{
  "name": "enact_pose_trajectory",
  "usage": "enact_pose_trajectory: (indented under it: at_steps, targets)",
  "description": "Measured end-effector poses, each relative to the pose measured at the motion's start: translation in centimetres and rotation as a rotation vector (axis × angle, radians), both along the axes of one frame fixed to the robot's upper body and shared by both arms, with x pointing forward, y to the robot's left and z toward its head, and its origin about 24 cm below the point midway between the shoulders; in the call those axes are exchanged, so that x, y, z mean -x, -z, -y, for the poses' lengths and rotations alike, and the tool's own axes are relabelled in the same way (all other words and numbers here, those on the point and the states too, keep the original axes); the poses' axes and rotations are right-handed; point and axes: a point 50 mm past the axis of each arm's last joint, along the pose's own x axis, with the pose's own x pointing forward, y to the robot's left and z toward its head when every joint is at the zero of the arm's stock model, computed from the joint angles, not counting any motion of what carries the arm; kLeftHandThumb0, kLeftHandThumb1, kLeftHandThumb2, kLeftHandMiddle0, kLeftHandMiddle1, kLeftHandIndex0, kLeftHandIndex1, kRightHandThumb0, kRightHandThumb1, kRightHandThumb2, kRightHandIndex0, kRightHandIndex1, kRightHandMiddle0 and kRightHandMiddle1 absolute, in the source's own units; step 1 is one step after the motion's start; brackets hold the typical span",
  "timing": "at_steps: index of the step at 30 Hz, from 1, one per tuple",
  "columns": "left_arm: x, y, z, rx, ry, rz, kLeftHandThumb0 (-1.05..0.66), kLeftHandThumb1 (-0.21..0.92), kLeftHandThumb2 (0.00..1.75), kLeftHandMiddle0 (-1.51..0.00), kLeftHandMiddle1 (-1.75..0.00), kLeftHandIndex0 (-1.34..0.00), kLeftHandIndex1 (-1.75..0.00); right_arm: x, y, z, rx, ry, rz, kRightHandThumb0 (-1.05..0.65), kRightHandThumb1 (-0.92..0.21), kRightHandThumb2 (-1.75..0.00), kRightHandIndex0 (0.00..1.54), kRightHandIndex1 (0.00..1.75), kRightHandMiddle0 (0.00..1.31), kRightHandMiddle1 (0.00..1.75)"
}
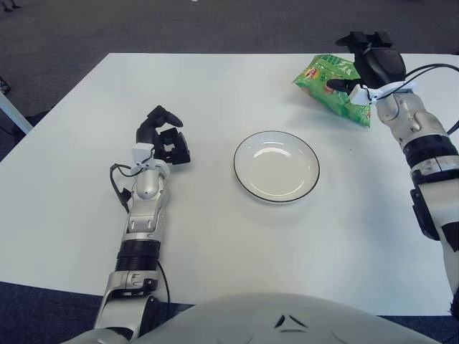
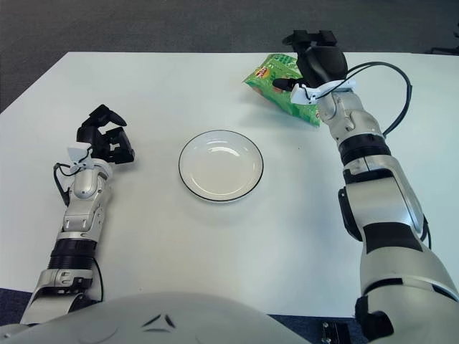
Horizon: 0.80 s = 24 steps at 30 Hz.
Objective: Put the snack into the plate.
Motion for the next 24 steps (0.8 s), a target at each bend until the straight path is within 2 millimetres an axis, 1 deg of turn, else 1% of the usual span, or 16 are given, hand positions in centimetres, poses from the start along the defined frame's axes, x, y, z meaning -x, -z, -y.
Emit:
enact_pose_trajectory:
  at_steps: [1,4,7,16,24]
  targets:
    - [0.0,0.0,0.0,0.000,0.000,0.000,-0.61,0.03,1.67,-1.31,-1.75,-0.86,-1.75,-0.1,-0.1,0.0,0.002,0.000,-0.013,-1.04,-0.92,-0.84,0.00,0.01,0.00,0.11]
    - [0.0,0.0,0.0,0.001,0.000,0.001,-0.61,0.03,1.67,-1.31,-1.75,-0.86,-1.75,-0.4,0.0,0.0,0.004,0.006,-0.057,-1.05,-0.92,-0.86,0.00,0.00,0.00,0.04]
    - [0.0,0.0,0.0,0.000,0.000,0.004,-0.61,0.03,1.67,-1.32,-1.75,-0.86,-1.75,-0.8,0.1,-0.2,0.004,0.018,-0.096,-1.05,-0.92,-0.87,0.00,0.00,0.00,0.01]
    - [0.0,-0.2,0.1,-0.005,0.001,0.017,-0.61,0.03,1.67,-1.32,-1.75,-0.86,-1.75,-1.5,0.5,-1.1,-0.015,0.035,-0.148,-1.05,-0.92,-0.94,0.00,0.00,0.00,0.00]
    - [0.1,-0.2,0.1,-0.006,0.001,0.019,-0.61,0.03,1.67,-1.32,-1.75,-0.86,-1.75,-1.7,1.2,-0.9,-0.040,0.090,-0.202,-1.05,-0.92,-1.00,0.00,0.00,0.00,0.00]
